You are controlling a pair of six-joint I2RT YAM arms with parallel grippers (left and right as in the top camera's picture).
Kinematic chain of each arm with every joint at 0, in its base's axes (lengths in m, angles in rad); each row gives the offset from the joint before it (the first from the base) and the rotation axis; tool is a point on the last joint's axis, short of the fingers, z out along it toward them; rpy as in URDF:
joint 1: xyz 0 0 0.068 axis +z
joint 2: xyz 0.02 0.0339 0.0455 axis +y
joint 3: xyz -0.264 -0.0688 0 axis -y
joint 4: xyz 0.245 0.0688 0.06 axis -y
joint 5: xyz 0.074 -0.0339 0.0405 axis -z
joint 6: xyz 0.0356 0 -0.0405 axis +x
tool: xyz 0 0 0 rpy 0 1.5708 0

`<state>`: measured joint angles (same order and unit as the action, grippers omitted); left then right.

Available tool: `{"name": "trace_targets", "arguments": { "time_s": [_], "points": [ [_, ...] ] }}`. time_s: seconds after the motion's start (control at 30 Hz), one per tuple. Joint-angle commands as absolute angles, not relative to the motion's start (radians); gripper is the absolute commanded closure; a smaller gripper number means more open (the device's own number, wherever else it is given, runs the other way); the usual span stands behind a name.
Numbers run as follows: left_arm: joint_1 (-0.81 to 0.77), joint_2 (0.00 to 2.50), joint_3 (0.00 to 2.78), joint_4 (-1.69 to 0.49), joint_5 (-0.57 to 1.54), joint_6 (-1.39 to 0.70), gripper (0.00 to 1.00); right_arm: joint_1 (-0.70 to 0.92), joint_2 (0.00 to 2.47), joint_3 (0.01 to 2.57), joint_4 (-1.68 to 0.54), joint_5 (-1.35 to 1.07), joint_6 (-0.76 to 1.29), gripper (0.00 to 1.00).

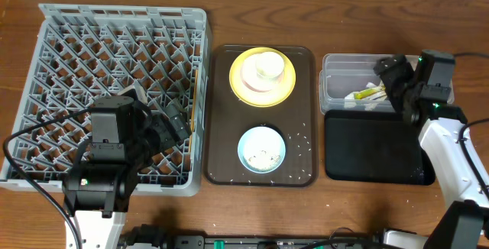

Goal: Sort waste into correct bins and load items into the dishwasher
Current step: 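Lower the wrapper into the clear bin and open the right gripper, then move the right gripper to the blue rice bowl and grasp its rim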

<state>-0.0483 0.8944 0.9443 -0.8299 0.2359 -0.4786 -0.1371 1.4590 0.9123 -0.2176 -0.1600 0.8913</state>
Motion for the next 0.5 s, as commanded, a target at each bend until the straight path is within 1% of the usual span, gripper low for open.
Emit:
{"name": "trace_targets", "arguments": {
  "time_s": [0.0,0.03,0.07,0.13,0.23,0.27,0.37,0.43,0.47],
  "points": [
    [-0.044,0.894,0.958,-0.83,0.23,-0.484,0.01,-0.143,1.393,0.919,-0.215,-0.294,0.713,0.18],
    [-0.044,0.894,0.958,-0.83,0.23,-0.484,0.01,-0.143,1.372,0.921,-0.223,-0.31,0.688,0.21],
    [-0.044,0.894,0.958,-0.83,0.23,-0.484,0.01,-0.143,1.331,0.926,-0.26,-0.345,0.634,0.26],
    [-0.044,0.894,0.958,-0.83,0.23,-0.484,0.01,-0.143,1.29,0.934,-0.328,-0.371,0.58,0.32],
    [-0.044,0.894,0.958,-0.83,0.23,-0.484,0.01,-0.139,1.228,0.942,-0.478,-0.423,0.514,0.44],
    [-0.044,0.894,0.958,-0.83,0.23,-0.484,0.01,-0.134,1.214,0.942,-0.519,-0.435,0.493,0.5],
    [-0.044,0.894,0.958,-0.83,0.23,-0.484,0.01,-0.096,1.182,0.942,-0.645,-0.442,0.435,0.74],
    [-0.044,0.894,0.958,-0.83,0.23,-0.484,0.01,-0.027,1.176,0.942,-0.73,-0.44,0.387,0.91],
    [-0.044,0.894,0.958,-0.83,0.231,-0.484,0.01,0.011,1.177,0.942,-0.755,-0.429,0.367,0.93]
  ]
}}
